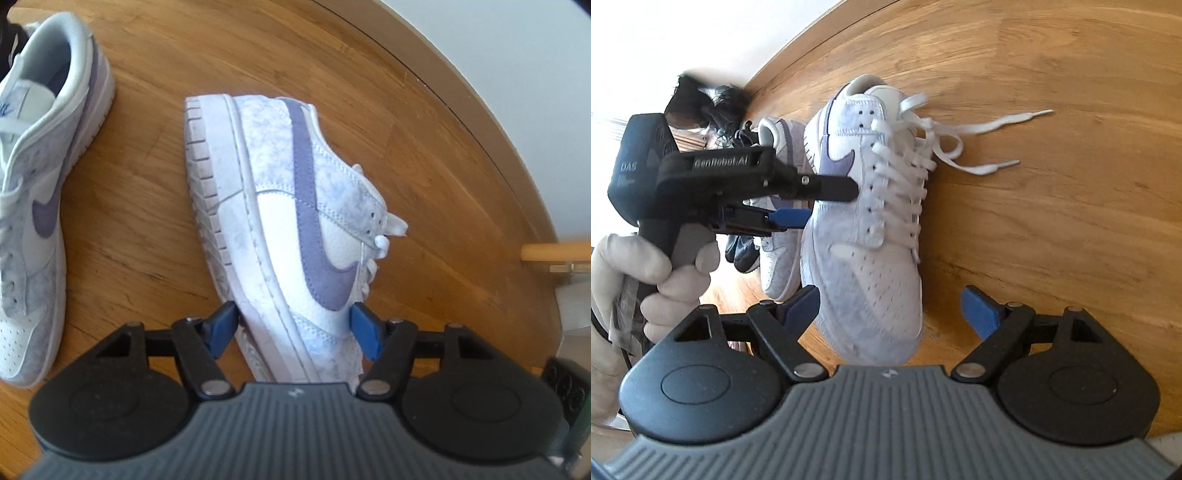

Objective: Organize scattered shoes
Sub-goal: 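Carry the white sneaker beside the first one and open the left tool, then push the two white sneakers together with the right tool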

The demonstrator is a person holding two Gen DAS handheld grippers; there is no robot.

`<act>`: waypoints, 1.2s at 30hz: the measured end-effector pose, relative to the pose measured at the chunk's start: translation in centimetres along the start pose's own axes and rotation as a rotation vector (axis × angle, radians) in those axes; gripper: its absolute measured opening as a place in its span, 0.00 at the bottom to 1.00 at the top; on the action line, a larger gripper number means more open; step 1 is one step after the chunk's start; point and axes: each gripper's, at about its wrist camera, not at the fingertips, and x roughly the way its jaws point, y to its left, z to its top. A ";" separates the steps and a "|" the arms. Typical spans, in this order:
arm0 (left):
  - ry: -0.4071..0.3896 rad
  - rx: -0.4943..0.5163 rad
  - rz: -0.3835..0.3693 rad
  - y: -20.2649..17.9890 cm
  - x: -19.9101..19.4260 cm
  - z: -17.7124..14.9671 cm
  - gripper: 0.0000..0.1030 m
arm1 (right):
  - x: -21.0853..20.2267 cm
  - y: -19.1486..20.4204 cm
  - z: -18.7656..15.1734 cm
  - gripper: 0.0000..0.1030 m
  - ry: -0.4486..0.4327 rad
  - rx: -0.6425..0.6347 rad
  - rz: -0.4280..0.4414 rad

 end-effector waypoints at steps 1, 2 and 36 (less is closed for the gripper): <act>0.011 -0.005 -0.021 -0.1 0.1 0.0 0.62 | -0.2 -0.2 0.2 0.82 0.001 0.000 0.002; 0.019 -0.002 -0.045 -0.2 0.1 -0.1 0.61 | -0.4 -0.4 0.3 0.82 0.002 -0.001 0.004; -0.017 0.211 0.093 19.5 -23.4 0.4 0.66 | 2.2 2.5 2.3 0.75 -0.175 0.030 -0.151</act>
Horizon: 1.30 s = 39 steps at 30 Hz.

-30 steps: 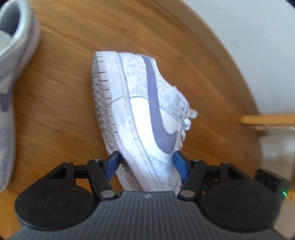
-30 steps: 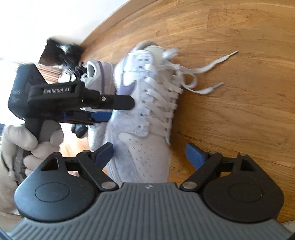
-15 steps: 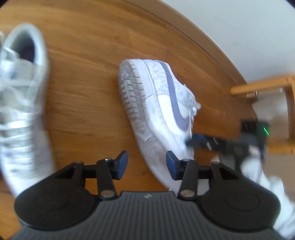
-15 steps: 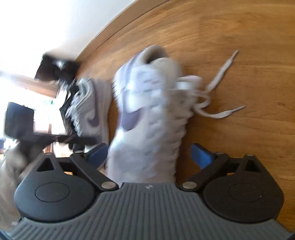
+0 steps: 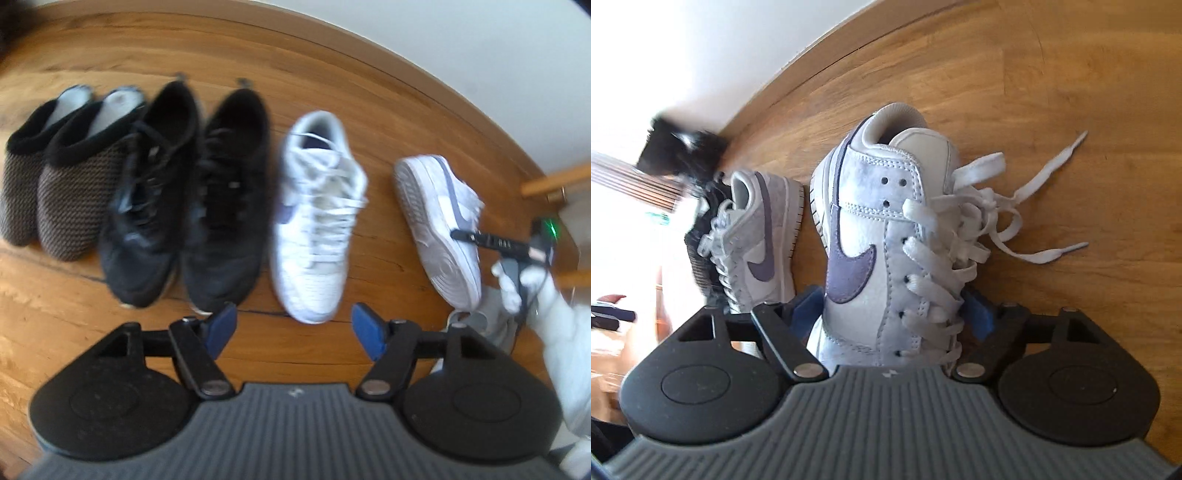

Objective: Organize scattered shoes
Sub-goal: 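Push the two white sneakers together with the right tool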

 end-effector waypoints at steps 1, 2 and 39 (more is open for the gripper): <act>0.001 -0.037 -0.018 1.2 0.3 -0.2 0.66 | 0.0 1.7 -0.4 0.74 -0.009 -0.016 -0.061; 0.000 -0.053 -0.038 1.8 0.4 -0.3 0.66 | 0.1 2.4 -0.6 0.74 -0.011 -0.021 -0.087; 0.047 -0.035 -0.264 7.2 3.9 -1.7 0.83 | 8.3 11.8 -3.7 0.88 -0.060 0.007 -0.382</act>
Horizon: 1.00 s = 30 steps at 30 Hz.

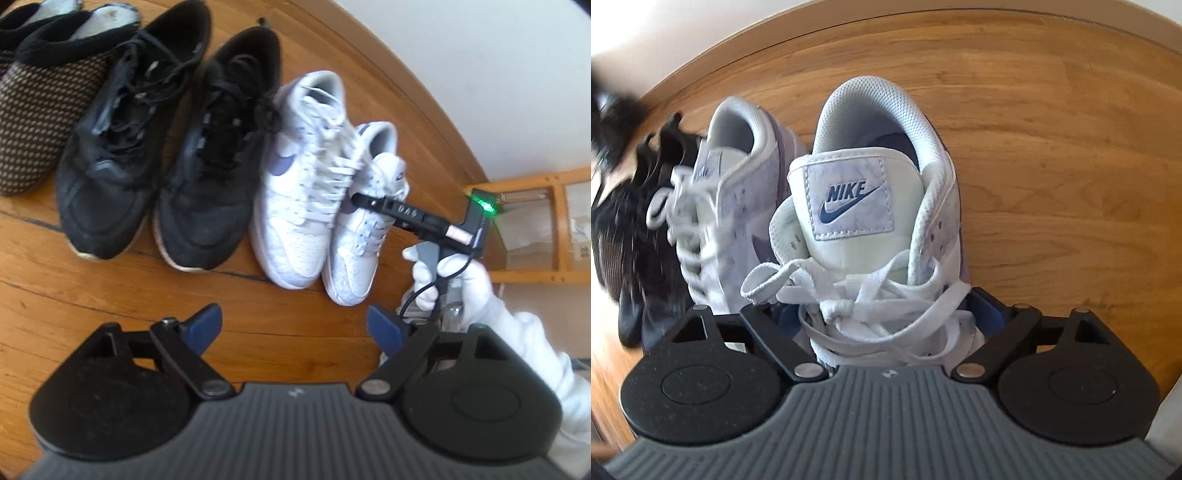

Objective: Organize scattered shoes
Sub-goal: 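Push the two white sneakers together with the right tool, then move the left tool to the grey slides and close on one slide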

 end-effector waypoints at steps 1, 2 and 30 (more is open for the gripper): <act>-0.006 0.007 0.013 0.0 -0.1 0.0 0.83 | 0.3 0.5 0.3 0.88 0.003 0.020 -0.005; -0.009 0.014 0.022 -0.1 -0.2 0.1 0.83 | 0.6 1.2 0.6 0.89 0.008 0.042 -0.011; 0.146 0.608 -0.110 -21.7 14.1 -0.6 0.87 | -25.9 -23.4 -11.1 1.00 0.163 0.537 0.202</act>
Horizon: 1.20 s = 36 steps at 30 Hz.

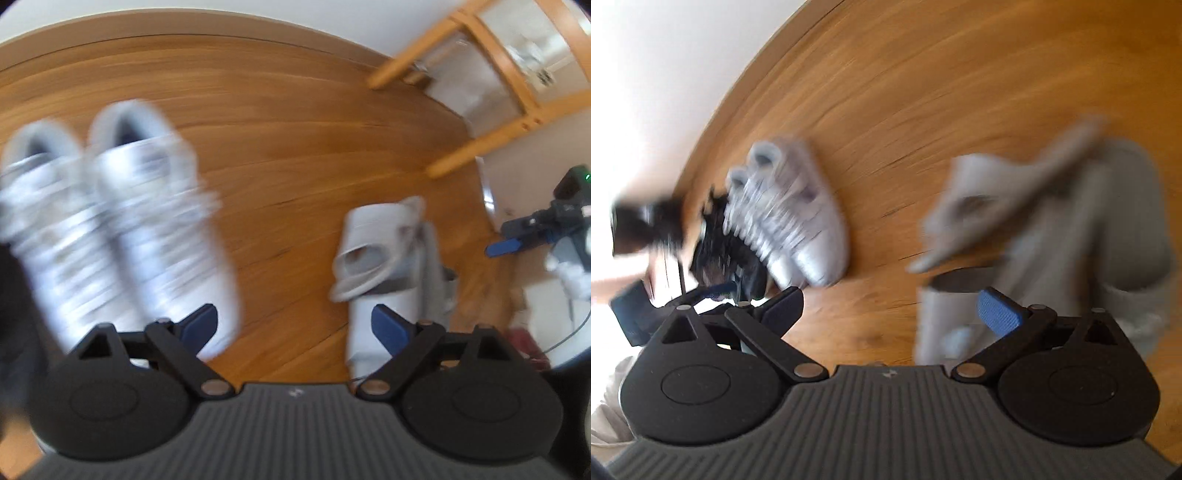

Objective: Organize scattered shoes
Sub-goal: 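Move the left tool to the grey slides and close on one slide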

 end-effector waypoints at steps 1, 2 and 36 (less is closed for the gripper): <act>0.014 0.010 -0.030 -0.9 2.3 0.8 0.88 | -1.0 -2.2 -0.4 1.00 -0.035 0.046 -0.009; 0.033 0.014 -0.061 -1.9 4.8 1.6 0.88 | -1.7 -4.3 -0.7 1.00 -0.067 0.093 -0.005; 0.230 -0.109 -0.258 0.4 12.9 -2.9 0.84 | 4.0 -13.1 -1.7 1.00 0.268 0.003 0.149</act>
